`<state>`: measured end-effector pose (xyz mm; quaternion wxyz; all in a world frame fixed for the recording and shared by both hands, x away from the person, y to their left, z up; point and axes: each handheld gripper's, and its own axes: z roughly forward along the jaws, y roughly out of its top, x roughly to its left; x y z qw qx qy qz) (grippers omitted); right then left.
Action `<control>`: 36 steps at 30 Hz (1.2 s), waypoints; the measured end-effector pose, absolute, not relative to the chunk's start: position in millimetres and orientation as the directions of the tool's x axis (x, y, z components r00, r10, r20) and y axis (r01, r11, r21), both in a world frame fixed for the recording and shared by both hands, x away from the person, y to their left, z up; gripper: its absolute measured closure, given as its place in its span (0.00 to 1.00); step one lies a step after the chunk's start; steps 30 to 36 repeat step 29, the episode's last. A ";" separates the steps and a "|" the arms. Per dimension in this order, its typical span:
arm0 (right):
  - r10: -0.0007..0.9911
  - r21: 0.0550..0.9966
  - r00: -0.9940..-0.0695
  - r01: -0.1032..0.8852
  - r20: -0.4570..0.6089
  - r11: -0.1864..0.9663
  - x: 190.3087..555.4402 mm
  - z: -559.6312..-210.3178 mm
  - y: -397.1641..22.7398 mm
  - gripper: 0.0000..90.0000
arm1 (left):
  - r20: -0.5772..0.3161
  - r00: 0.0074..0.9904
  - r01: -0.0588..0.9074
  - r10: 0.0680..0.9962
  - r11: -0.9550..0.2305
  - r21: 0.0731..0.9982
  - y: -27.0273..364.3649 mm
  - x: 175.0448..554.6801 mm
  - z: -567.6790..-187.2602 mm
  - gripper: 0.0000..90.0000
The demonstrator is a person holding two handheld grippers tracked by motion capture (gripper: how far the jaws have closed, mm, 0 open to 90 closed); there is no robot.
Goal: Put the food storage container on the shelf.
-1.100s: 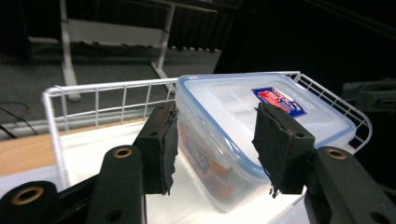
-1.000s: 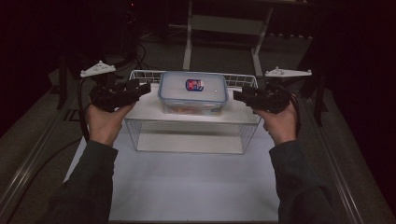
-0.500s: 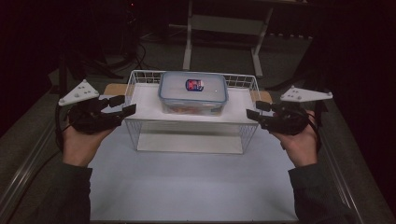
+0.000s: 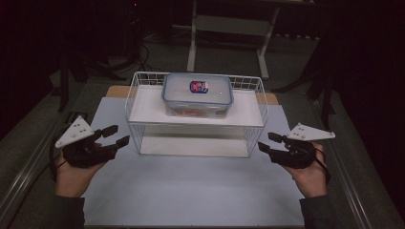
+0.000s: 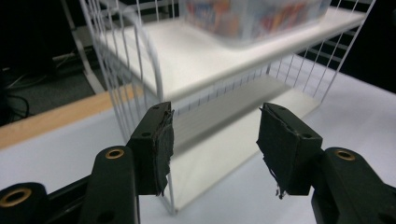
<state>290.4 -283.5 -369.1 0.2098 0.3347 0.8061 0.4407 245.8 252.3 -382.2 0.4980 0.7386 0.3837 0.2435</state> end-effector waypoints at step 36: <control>0.838 0.844 -0.544 0.467 0.038 0.265 253.8 -459.4 -335.1 0.45 | -0.070 0.478 0.441 0.876 -0.169 0.881 275.8 224.4 -476.0 0.45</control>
